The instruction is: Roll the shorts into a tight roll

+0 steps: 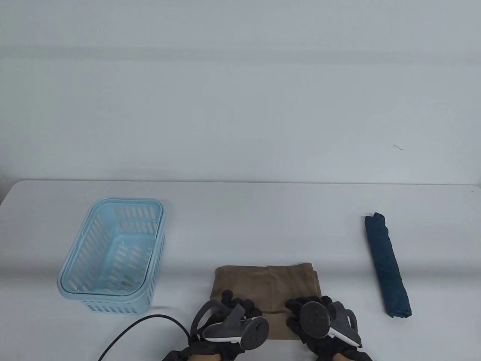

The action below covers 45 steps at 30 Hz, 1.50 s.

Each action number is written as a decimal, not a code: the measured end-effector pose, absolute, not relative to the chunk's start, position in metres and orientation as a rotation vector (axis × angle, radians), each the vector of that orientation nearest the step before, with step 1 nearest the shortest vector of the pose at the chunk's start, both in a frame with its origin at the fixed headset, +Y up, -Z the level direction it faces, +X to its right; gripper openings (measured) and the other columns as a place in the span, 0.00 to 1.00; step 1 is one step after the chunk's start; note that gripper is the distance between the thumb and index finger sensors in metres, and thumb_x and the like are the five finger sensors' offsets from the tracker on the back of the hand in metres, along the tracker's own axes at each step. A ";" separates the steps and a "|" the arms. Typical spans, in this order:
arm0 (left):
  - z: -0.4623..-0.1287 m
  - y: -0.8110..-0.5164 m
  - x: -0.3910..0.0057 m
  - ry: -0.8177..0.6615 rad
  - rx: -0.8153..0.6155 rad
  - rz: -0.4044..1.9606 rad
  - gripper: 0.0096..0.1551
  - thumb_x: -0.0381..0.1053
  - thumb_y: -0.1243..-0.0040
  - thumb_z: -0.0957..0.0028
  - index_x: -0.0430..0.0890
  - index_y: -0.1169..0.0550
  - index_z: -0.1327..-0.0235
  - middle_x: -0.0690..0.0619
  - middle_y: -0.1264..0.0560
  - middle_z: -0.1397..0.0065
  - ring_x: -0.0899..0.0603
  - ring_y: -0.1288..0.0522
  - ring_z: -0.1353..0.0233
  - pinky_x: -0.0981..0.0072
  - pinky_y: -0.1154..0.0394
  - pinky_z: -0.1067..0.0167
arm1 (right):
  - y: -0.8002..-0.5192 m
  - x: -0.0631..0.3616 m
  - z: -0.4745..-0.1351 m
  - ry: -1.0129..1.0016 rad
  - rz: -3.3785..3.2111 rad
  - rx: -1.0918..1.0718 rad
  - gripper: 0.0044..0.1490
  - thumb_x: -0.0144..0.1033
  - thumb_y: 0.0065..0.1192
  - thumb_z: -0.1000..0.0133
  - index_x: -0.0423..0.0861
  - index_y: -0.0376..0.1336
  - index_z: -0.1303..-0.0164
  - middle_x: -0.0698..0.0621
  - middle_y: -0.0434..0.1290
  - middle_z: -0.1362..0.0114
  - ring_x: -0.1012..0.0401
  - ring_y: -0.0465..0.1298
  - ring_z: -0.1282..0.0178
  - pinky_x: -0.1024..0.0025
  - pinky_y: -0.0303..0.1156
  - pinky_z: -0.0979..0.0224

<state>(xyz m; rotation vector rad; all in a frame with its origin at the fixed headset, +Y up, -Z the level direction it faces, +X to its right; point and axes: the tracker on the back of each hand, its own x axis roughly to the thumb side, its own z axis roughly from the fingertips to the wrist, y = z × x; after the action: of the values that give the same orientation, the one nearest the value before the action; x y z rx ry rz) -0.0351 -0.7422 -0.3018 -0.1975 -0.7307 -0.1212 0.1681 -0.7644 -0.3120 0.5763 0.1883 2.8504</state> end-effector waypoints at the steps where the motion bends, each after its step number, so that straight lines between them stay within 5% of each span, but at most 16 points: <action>1: -0.302 -0.744 -0.035 -0.731 -0.199 -0.130 0.39 0.56 0.47 0.47 0.38 0.35 0.26 0.33 0.38 0.22 0.28 0.35 0.24 0.21 0.50 0.32 | -0.763 0.168 -0.311 0.184 2.848 0.609 0.39 0.47 0.51 0.43 0.45 0.51 0.23 0.43 0.55 0.21 0.43 0.53 0.21 0.29 0.38 0.24; 8: -0.309 -0.766 -0.033 -0.702 -0.259 -0.202 0.46 0.56 0.46 0.47 0.35 0.44 0.23 0.31 0.44 0.20 0.27 0.39 0.23 0.21 0.52 0.32 | -0.774 0.159 -0.307 0.375 2.967 0.717 0.47 0.50 0.55 0.46 0.44 0.45 0.21 0.42 0.49 0.18 0.42 0.47 0.19 0.29 0.35 0.24; 12: -0.311 -0.777 -0.032 -0.700 -0.273 -0.237 0.48 0.54 0.47 0.47 0.33 0.50 0.23 0.31 0.45 0.21 0.28 0.39 0.24 0.22 0.50 0.31 | -0.778 0.154 -0.308 0.284 2.992 0.676 0.42 0.45 0.55 0.44 0.45 0.48 0.22 0.43 0.52 0.20 0.44 0.51 0.20 0.30 0.38 0.23; 19: -0.317 -0.764 -0.037 -0.707 -0.273 -0.114 0.43 0.51 0.45 0.50 0.33 0.39 0.23 0.32 0.34 0.22 0.30 0.28 0.25 0.23 0.43 0.32 | -0.769 0.164 -0.317 0.200 2.835 0.542 0.29 0.39 0.46 0.42 0.45 0.63 0.32 0.44 0.68 0.27 0.45 0.66 0.27 0.29 0.46 0.25; 24: -0.316 -0.759 -0.037 -0.709 -0.264 -0.082 0.39 0.49 0.48 0.49 0.33 0.36 0.24 0.32 0.29 0.23 0.31 0.23 0.27 0.24 0.41 0.32 | -0.772 0.168 -0.314 0.516 2.759 0.583 0.46 0.53 0.56 0.47 0.42 0.53 0.22 0.41 0.57 0.20 0.42 0.56 0.21 0.27 0.40 0.25; 27: -0.315 -0.755 -0.036 -0.715 -0.267 -0.054 0.37 0.46 0.52 0.48 0.34 0.34 0.25 0.33 0.26 0.25 0.32 0.21 0.28 0.24 0.41 0.32 | -0.770 0.165 -0.312 0.413 2.894 0.645 0.41 0.48 0.56 0.46 0.44 0.54 0.24 0.43 0.60 0.22 0.44 0.60 0.23 0.28 0.43 0.24; 35: -0.321 -0.753 -0.041 -0.676 -0.297 0.096 0.33 0.44 0.57 0.48 0.37 0.29 0.29 0.39 0.18 0.36 0.38 0.15 0.40 0.24 0.39 0.33 | -0.771 0.173 -0.322 0.549 2.671 0.528 0.34 0.45 0.44 0.42 0.42 0.64 0.30 0.41 0.69 0.29 0.44 0.65 0.30 0.27 0.44 0.25; 38: -0.316 -0.738 -0.042 -0.708 -0.170 0.060 0.35 0.46 0.48 0.47 0.38 0.35 0.25 0.40 0.25 0.29 0.37 0.21 0.32 0.23 0.42 0.32 | -0.771 0.171 -0.325 0.538 2.709 0.522 0.33 0.45 0.42 0.42 0.42 0.65 0.32 0.42 0.71 0.32 0.45 0.68 0.33 0.27 0.45 0.25; 40: -0.309 -0.724 -0.041 -0.763 -0.080 0.064 0.30 0.48 0.45 0.47 0.43 0.31 0.31 0.42 0.26 0.28 0.38 0.22 0.30 0.24 0.43 0.32 | -0.773 0.171 -0.327 0.523 2.703 0.481 0.33 0.45 0.42 0.42 0.42 0.66 0.34 0.42 0.72 0.34 0.46 0.68 0.35 0.28 0.46 0.25; 42: -0.306 -0.726 -0.040 -0.756 -0.156 0.038 0.27 0.49 0.44 0.47 0.45 0.27 0.35 0.41 0.28 0.26 0.36 0.24 0.29 0.22 0.45 0.32 | -0.773 0.172 -0.327 0.502 2.698 0.451 0.34 0.46 0.43 0.42 0.42 0.65 0.33 0.42 0.71 0.34 0.46 0.69 0.35 0.28 0.46 0.25; 45: -0.305 -0.740 -0.039 -0.756 -0.179 -0.040 0.34 0.50 0.43 0.48 0.42 0.34 0.28 0.37 0.38 0.20 0.32 0.33 0.23 0.20 0.49 0.32 | -0.767 0.171 -0.322 0.382 2.768 0.453 0.37 0.46 0.47 0.43 0.43 0.55 0.24 0.41 0.61 0.24 0.43 0.59 0.24 0.28 0.42 0.24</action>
<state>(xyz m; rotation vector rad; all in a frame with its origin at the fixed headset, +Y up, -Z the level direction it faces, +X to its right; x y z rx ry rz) -0.0391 -0.7396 -0.3048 -0.1793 -0.7564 -0.0404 0.1710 -0.7667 -0.3217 0.4535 0.3819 2.7675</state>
